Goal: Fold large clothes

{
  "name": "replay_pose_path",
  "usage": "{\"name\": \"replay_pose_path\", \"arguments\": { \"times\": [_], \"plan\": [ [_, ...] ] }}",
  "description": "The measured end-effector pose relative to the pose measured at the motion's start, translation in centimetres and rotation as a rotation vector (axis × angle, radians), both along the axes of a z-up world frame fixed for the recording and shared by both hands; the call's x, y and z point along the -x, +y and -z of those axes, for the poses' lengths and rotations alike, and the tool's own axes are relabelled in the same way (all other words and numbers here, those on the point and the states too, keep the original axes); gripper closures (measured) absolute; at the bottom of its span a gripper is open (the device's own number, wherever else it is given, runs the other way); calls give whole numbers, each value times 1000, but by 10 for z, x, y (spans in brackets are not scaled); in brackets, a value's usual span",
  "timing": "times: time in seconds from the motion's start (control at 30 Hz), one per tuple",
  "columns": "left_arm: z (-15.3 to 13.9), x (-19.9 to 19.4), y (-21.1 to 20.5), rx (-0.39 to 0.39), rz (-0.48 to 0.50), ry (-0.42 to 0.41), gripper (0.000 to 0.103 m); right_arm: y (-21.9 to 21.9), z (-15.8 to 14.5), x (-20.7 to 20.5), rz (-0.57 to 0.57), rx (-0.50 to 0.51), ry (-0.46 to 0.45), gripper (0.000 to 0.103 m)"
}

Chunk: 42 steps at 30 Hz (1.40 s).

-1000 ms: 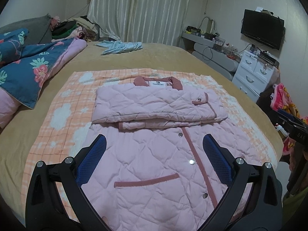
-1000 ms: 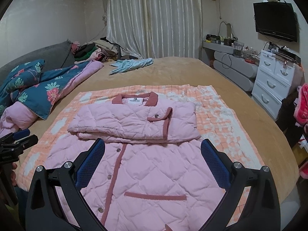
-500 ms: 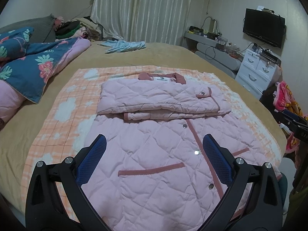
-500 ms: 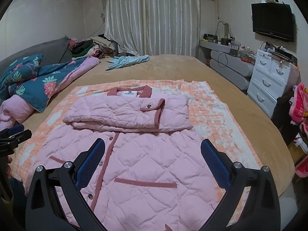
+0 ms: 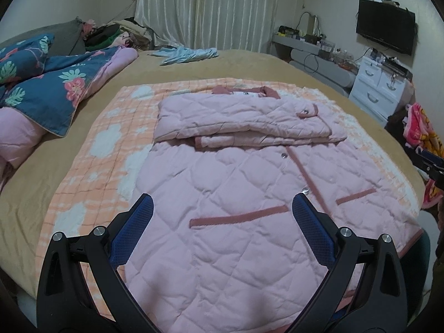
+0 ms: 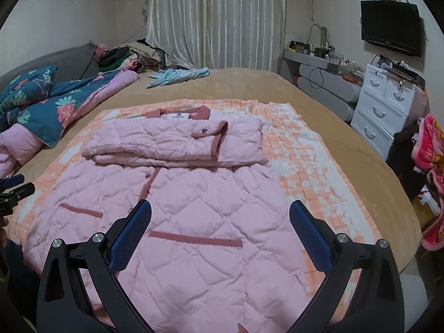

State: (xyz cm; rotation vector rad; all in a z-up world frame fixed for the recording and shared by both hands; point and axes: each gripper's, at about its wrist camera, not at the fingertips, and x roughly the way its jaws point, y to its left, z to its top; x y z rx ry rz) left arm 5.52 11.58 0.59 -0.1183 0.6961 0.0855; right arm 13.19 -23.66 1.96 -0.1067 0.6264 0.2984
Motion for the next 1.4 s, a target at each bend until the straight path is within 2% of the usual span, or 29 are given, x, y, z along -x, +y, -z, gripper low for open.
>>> {"name": "replay_pose_path", "arguments": {
  "times": [0.67, 0.97, 1.2, 1.4],
  "plan": [
    [53, 15, 34, 14, -58, 108, 9, -30, 59, -5, 41, 50, 117, 4],
    [74, 24, 45, 13, -69, 162, 9, -52, 85, -7, 62, 65, 204, 4],
    [87, 33, 54, 40, -79, 198, 9, -62, 106, -3, 47, 87, 275, 4],
    [96, 43, 65, 99, -89, 233, 9, -65, 117, -1, 19, 89, 337, 4]
  ]
}}
